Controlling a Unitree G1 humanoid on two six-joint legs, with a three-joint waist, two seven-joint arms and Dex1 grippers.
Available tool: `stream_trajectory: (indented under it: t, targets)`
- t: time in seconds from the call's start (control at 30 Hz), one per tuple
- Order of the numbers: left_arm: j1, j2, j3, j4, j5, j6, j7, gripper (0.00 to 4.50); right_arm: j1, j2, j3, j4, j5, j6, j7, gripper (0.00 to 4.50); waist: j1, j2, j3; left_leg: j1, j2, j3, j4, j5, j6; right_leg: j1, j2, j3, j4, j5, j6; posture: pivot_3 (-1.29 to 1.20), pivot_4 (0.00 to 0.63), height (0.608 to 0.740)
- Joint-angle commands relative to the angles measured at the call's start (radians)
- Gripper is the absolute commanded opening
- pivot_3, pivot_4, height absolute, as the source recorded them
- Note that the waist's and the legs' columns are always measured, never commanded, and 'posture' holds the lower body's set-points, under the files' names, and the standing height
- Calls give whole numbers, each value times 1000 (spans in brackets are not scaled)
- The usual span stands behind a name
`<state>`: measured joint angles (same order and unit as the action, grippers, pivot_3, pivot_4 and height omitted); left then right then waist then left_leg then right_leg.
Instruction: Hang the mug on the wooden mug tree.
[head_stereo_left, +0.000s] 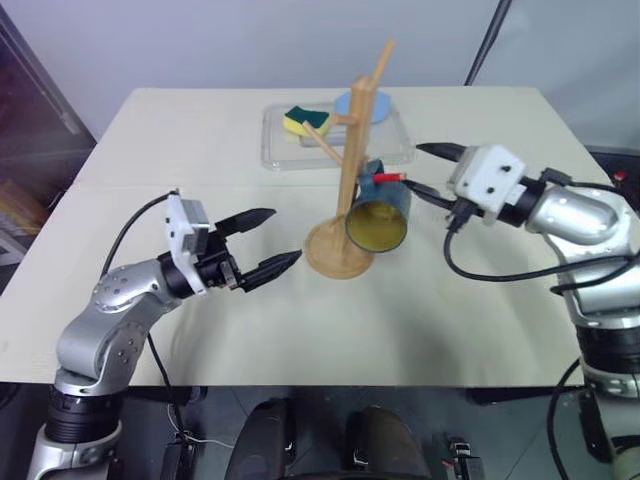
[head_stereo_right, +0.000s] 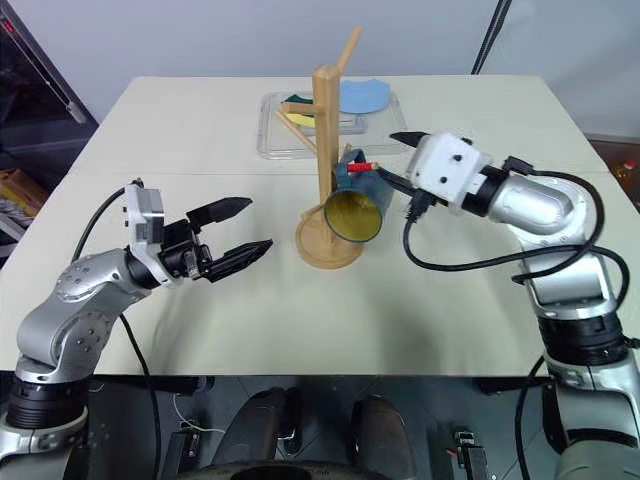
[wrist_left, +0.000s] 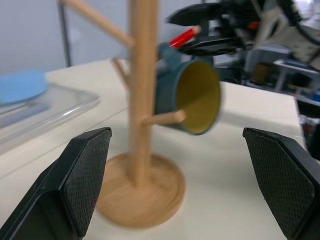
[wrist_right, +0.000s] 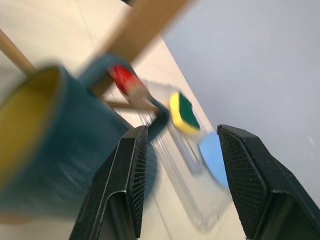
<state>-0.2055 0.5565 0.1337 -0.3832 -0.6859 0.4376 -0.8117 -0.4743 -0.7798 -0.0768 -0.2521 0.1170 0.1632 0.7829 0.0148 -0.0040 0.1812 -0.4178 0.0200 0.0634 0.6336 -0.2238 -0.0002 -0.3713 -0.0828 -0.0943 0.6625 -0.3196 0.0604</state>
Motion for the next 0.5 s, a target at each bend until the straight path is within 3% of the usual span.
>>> stream_trajectory:
  t: [0.03, 0.3, 0.5]
  targets:
    - [15, -29, 41, 69, 74, -55, 88, 4500, 125, 50, -134, -25, 101, 58, -48, 2267, 0, 0, 0, 0, 0, 0, 0, 0, 0, 0, 0, 0, 0, 0, 0, 0, 150, 740]
    - [30, -127, 71, 271, 295, -206, 329, 4500, 335, 315, -273, 101, 216, 17, -215, 2267, -8, -1, 0, 2, 1, 2, 0, 0, 0, 0, 1, 0, 2, 0, 0, 0, 150, 740]
    - [55, -162, 82, 322, 351, -247, 400, 4500, 362, 389, -241, 190, 196, -71, -240, 2267, -8, -1, 0, 2, 2, 3, -1, 0, 1, -1, 0, 2, 2, 0, 0, 0, 150, 740]
